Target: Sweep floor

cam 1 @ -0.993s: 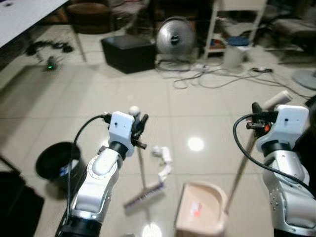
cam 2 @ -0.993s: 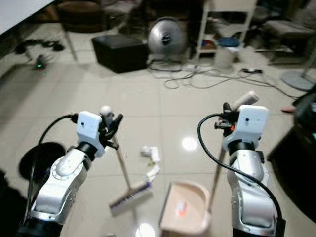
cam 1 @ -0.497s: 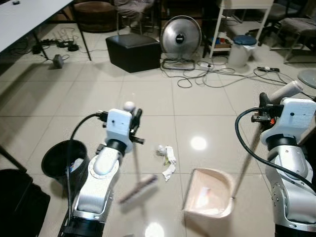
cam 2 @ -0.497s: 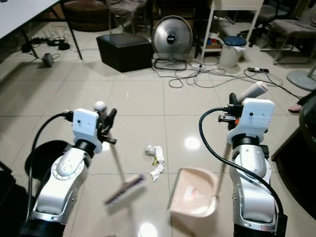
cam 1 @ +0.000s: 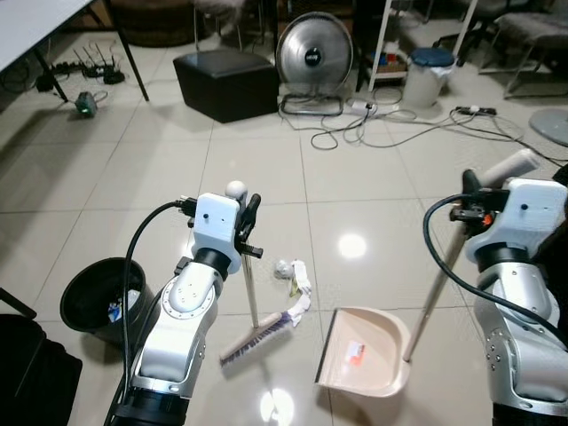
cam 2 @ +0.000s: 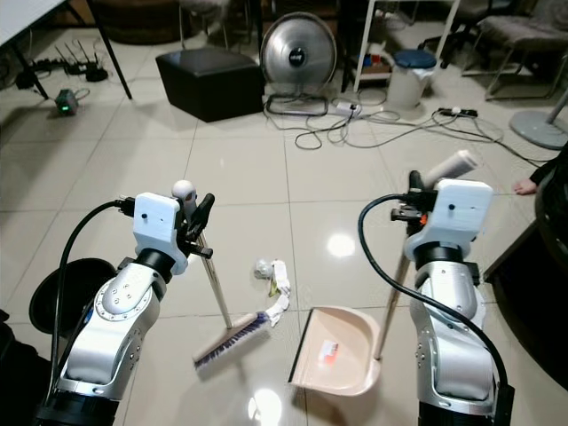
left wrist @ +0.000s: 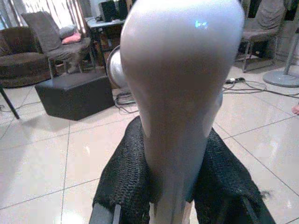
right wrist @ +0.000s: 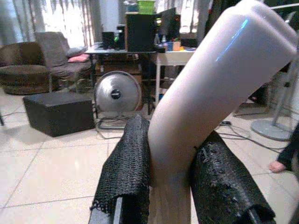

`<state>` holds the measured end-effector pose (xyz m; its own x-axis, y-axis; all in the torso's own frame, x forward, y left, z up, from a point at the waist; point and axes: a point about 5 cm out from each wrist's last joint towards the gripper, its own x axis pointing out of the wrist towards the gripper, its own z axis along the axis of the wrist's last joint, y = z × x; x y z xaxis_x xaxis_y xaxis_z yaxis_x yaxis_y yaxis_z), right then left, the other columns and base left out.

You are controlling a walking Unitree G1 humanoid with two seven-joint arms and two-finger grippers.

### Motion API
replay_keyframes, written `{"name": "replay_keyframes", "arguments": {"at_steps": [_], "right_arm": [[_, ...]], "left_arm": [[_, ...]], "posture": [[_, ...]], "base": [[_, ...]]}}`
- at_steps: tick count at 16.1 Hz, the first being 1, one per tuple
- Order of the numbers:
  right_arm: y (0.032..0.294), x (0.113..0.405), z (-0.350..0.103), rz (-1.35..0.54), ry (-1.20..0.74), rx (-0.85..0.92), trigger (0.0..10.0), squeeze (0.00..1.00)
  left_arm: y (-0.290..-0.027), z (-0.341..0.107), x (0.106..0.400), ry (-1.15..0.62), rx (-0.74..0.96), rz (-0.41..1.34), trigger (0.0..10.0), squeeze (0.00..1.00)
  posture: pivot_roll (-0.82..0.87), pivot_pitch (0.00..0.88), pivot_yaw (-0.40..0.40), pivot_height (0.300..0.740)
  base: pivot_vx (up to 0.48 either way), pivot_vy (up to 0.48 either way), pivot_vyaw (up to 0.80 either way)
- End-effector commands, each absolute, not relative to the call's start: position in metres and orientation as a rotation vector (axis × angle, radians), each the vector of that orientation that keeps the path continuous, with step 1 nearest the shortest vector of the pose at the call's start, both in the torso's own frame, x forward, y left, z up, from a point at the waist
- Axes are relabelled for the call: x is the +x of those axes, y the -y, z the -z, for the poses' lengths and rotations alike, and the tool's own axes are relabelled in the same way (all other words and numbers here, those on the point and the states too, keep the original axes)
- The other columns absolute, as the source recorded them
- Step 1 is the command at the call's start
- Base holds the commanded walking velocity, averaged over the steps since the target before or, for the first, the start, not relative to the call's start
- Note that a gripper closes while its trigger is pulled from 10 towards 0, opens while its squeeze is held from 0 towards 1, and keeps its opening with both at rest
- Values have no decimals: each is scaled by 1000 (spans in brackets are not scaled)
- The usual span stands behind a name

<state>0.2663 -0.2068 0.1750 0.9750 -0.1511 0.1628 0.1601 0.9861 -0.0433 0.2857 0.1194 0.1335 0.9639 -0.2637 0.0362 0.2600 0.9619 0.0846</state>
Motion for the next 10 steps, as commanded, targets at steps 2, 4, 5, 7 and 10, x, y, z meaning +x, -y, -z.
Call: {"name": "replay_keyframes", "arguments": {"at_steps": [2,4,5,7,10], "right_arm": [[206,266,-179,143,176,-45,10000,0],[207,266,-178,142,172,-35,10000,0],[208,265,-176,152,158,-18,10000,0],[209,265,-175,155,159,-2,10000,0],[209,266,-178,152,166,-22,10000,0]], "left_arm": [[-119,-150,290,112,71,255,10000,0],[-118,-151,290,112,72,264,10000,0],[-119,-151,291,110,63,259,10000,0],[-120,-152,292,114,54,249,10000,0],[-122,-155,293,119,54,247,10000,0]], "posture": [[-85,0,24,740],[-86,0,29,740],[-86,0,30,740],[-84,0,30,740],[-80,0,27,740]], "base": [[336,0,0],[334,0,0],[337,0,-419],[345,0,-800],[367,0,-267]]}}
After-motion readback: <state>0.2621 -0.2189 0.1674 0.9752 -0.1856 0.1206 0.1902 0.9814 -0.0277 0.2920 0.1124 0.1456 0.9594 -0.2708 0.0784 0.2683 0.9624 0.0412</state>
